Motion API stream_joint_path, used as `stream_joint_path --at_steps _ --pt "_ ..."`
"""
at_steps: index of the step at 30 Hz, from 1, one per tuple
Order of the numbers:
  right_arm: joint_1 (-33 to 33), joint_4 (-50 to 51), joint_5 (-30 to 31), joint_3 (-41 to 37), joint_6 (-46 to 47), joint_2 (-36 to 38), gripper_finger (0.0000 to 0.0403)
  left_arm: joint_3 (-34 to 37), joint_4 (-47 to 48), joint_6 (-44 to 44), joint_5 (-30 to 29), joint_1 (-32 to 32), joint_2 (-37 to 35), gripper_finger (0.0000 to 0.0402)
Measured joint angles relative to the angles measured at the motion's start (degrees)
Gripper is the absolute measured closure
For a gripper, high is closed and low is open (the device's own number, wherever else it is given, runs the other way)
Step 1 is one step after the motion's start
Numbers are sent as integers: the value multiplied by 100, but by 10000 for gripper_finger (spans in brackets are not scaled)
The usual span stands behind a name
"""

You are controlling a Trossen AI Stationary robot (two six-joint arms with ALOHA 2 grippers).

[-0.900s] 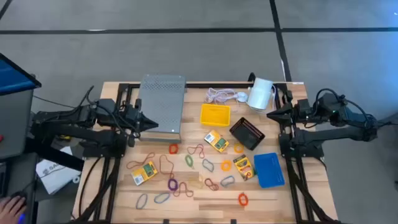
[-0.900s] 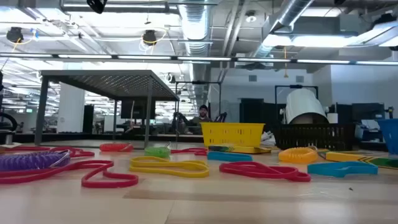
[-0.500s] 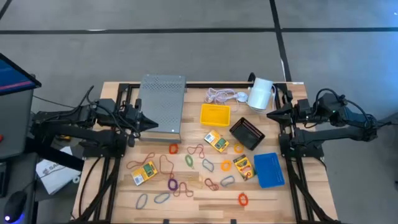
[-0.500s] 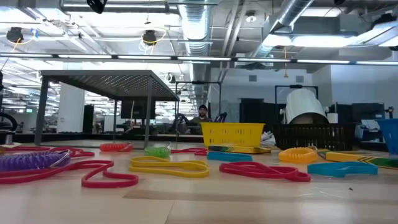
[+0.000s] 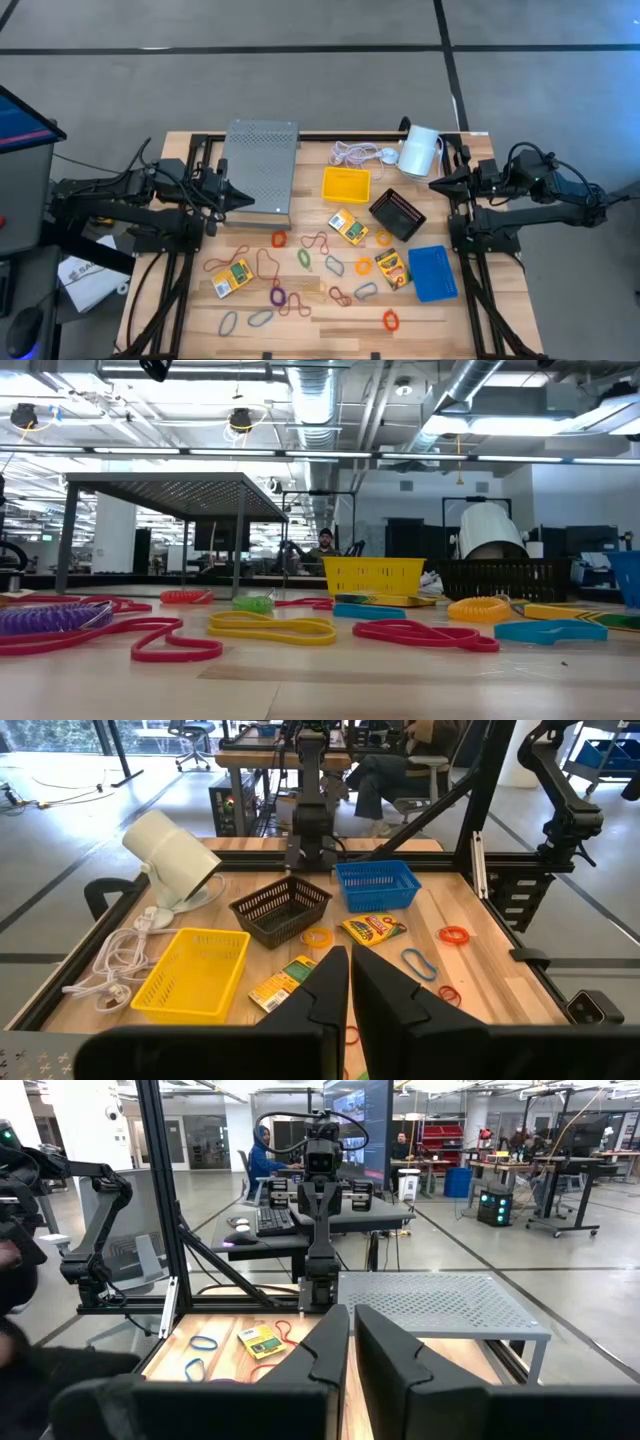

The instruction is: Pick & Place Office Desk Supplies

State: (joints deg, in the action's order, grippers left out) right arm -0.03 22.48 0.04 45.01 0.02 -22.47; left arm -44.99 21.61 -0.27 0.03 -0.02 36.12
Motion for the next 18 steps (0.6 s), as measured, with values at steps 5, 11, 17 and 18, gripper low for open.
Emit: stream_joint_path --at_steps 5,11,17,18 --pt "2 0 1 0 1 0 381 0 0 0 0 -2 0 390" --pt "1 0 1 -1 1 -1 381 0 0 0 0 1 0 390" --pt "0 2 -1 0 2 -1 381 0 -14 0 1 -2 0 390" --pt "2 0 1 -1 2 1 381 2 -54 -1 2 -2 0 390"
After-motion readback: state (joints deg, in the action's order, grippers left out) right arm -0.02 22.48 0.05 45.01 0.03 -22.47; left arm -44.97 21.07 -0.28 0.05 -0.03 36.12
